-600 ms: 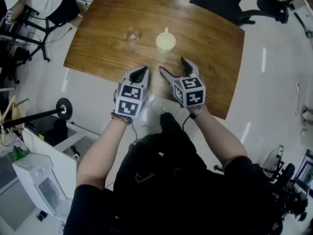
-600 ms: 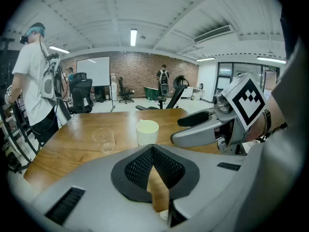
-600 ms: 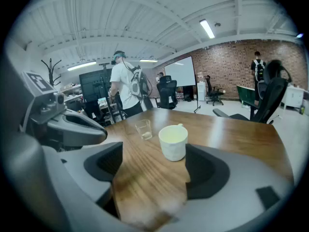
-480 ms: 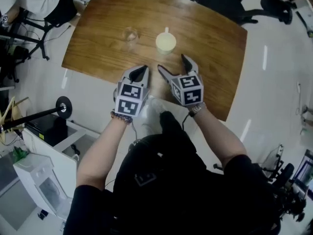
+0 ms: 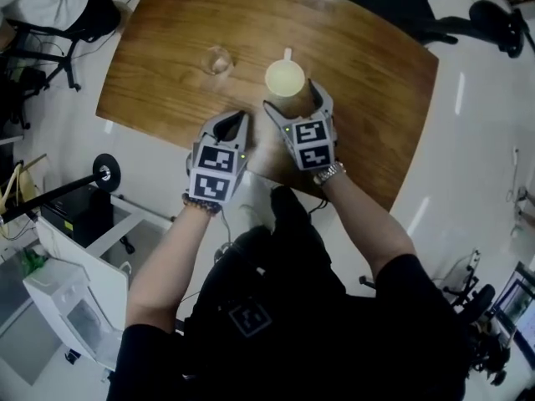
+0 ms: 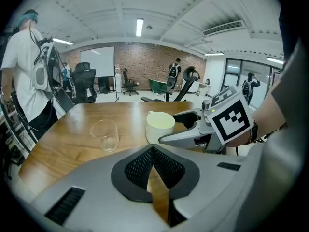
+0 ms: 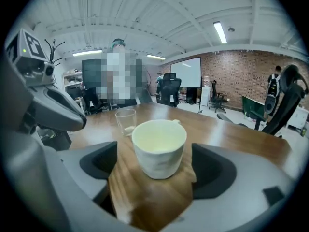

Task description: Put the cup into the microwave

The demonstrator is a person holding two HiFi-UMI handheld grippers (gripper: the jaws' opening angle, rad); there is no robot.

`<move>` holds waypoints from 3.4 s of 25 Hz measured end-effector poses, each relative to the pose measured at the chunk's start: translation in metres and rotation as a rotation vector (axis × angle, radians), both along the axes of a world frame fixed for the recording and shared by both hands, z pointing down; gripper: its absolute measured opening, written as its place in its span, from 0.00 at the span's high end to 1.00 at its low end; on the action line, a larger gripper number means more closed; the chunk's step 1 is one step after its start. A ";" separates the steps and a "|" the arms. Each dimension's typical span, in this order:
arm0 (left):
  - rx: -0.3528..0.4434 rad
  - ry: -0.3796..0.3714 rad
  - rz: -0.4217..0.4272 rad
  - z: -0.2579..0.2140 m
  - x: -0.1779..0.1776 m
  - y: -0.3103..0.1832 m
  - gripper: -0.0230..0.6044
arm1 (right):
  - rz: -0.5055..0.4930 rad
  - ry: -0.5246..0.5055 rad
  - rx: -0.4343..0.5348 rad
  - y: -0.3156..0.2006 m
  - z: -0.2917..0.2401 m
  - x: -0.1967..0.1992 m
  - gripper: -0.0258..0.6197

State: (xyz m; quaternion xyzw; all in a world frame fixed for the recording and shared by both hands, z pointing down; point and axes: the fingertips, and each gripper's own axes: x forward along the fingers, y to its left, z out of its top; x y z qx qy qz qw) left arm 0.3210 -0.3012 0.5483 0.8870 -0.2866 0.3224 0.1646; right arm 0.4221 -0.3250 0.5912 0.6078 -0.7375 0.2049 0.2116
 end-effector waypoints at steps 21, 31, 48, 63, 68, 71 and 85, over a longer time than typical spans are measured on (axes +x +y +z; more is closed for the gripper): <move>-0.052 -0.047 -0.029 0.030 -0.001 -0.021 0.96 | -0.045 0.010 0.087 -0.049 0.028 -0.003 0.21; -0.049 -0.043 -0.057 0.027 -0.002 -0.023 0.96 | -0.067 -0.027 0.057 -0.041 0.022 -0.003 0.22; 0.014 -0.015 -0.223 -0.005 -0.041 -0.024 0.96 | -0.255 -0.056 0.088 -0.031 -0.025 -0.055 0.23; 0.069 0.010 -0.499 -0.033 -0.145 -0.013 0.96 | -0.525 -0.087 0.117 -0.023 -0.072 -0.165 0.23; 0.088 0.006 -0.622 -0.043 -0.199 0.002 0.96 | -0.639 -0.102 0.122 -0.016 -0.084 -0.219 0.23; 0.098 0.005 -0.695 -0.049 -0.232 0.013 0.96 | -0.705 -0.111 0.129 -0.009 -0.093 -0.250 0.23; 0.153 0.013 -0.954 -0.070 -0.361 0.107 0.96 | -0.977 -0.121 0.144 0.074 -0.128 -0.391 0.23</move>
